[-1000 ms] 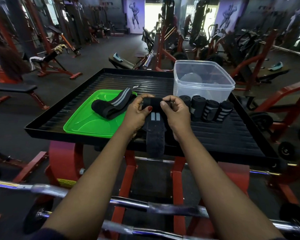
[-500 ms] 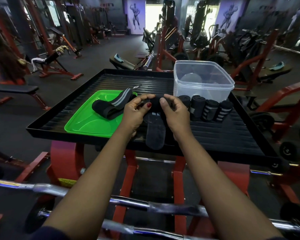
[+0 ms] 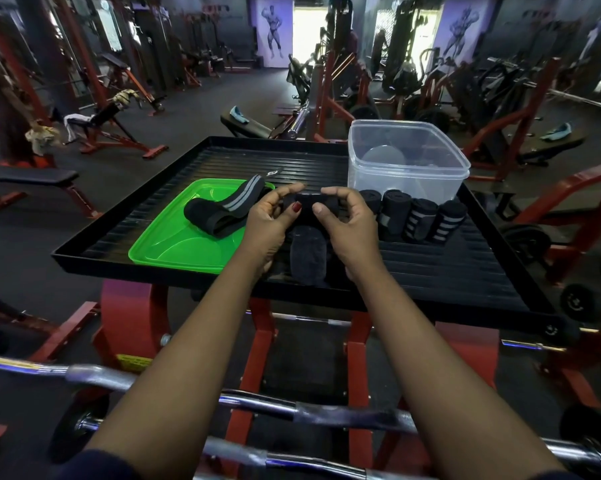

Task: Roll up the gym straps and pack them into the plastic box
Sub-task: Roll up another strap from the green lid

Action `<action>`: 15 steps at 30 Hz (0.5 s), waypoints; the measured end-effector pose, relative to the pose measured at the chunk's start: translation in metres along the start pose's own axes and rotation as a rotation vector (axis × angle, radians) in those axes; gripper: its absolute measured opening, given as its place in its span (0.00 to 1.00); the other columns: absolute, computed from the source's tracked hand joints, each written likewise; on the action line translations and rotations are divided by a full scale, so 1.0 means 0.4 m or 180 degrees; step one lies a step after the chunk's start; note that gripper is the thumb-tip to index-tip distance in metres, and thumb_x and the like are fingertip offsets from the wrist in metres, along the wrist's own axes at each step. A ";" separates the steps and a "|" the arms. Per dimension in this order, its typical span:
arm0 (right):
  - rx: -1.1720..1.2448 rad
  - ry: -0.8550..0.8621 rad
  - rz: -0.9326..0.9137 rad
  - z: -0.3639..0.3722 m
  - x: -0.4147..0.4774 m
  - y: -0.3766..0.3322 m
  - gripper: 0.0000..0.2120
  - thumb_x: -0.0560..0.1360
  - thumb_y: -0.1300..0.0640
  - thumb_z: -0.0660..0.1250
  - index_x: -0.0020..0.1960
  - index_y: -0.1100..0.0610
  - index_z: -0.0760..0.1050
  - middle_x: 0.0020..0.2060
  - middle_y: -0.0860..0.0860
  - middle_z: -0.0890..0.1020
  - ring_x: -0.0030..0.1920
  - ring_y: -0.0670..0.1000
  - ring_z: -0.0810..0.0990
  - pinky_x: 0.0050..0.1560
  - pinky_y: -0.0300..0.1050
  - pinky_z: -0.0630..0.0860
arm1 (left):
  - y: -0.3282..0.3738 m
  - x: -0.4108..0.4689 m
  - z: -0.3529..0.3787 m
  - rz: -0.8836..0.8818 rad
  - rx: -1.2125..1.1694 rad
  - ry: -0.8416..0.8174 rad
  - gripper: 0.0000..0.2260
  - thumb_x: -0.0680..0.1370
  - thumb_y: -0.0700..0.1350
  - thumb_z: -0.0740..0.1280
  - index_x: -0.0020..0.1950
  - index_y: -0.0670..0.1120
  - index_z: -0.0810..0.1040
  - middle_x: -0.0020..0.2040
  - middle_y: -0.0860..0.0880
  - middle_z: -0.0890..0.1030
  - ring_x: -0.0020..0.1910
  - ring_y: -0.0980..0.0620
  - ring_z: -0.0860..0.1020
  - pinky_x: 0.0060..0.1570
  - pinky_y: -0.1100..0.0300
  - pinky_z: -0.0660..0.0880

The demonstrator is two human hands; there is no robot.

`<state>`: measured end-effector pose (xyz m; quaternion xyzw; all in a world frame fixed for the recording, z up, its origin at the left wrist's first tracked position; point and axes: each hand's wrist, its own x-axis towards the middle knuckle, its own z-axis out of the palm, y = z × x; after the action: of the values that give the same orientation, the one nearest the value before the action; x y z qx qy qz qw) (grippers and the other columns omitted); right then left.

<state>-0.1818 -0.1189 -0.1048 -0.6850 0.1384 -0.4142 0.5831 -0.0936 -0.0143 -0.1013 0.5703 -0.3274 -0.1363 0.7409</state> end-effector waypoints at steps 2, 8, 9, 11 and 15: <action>0.0061 -0.0013 0.0081 0.002 -0.001 -0.001 0.08 0.74 0.50 0.71 0.52 0.46 0.79 0.51 0.46 0.83 0.55 0.47 0.81 0.60 0.50 0.78 | 0.001 0.000 0.003 0.0078 0.0100 0.0056 0.14 0.77 0.29 0.62 0.60 0.41 0.74 0.53 0.46 0.80 0.50 0.59 0.78 0.57 0.63 0.74; -0.0127 0.0027 0.0148 0.006 0.003 0.007 0.09 0.74 0.58 0.71 0.47 0.44 0.77 0.48 0.46 0.82 0.51 0.47 0.80 0.59 0.53 0.78 | -0.008 0.003 0.003 0.0013 0.0129 -0.0037 0.16 0.74 0.25 0.61 0.50 0.45 0.75 0.50 0.49 0.78 0.48 0.58 0.77 0.53 0.65 0.75; -0.0158 0.0009 0.0154 0.008 0.004 0.007 0.10 0.75 0.60 0.71 0.47 0.44 0.77 0.49 0.46 0.82 0.52 0.47 0.79 0.59 0.53 0.78 | -0.009 0.003 0.002 0.0017 0.0148 -0.0048 0.17 0.74 0.24 0.61 0.49 0.46 0.75 0.49 0.49 0.78 0.48 0.59 0.77 0.53 0.65 0.75; -0.0176 -0.0093 0.0200 0.009 0.003 0.003 0.12 0.77 0.61 0.68 0.53 0.44 0.77 0.52 0.46 0.81 0.54 0.46 0.79 0.62 0.52 0.77 | -0.011 0.007 0.001 0.0049 0.0202 -0.0018 0.17 0.74 0.24 0.62 0.48 0.47 0.75 0.49 0.49 0.78 0.48 0.59 0.77 0.53 0.66 0.74; -0.0804 -0.0579 -0.0170 -0.005 -0.008 -0.014 0.31 0.76 0.74 0.56 0.72 0.49 0.69 0.71 0.48 0.68 0.72 0.45 0.65 0.69 0.36 0.64 | -0.014 0.017 -0.003 0.0044 0.0332 0.0407 0.14 0.75 0.26 0.63 0.50 0.46 0.75 0.47 0.51 0.78 0.42 0.65 0.77 0.48 0.71 0.73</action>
<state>-0.1870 -0.1166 -0.1011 -0.7911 0.1176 -0.3451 0.4912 -0.0870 -0.0190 -0.1043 0.6134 -0.2900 -0.0772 0.7306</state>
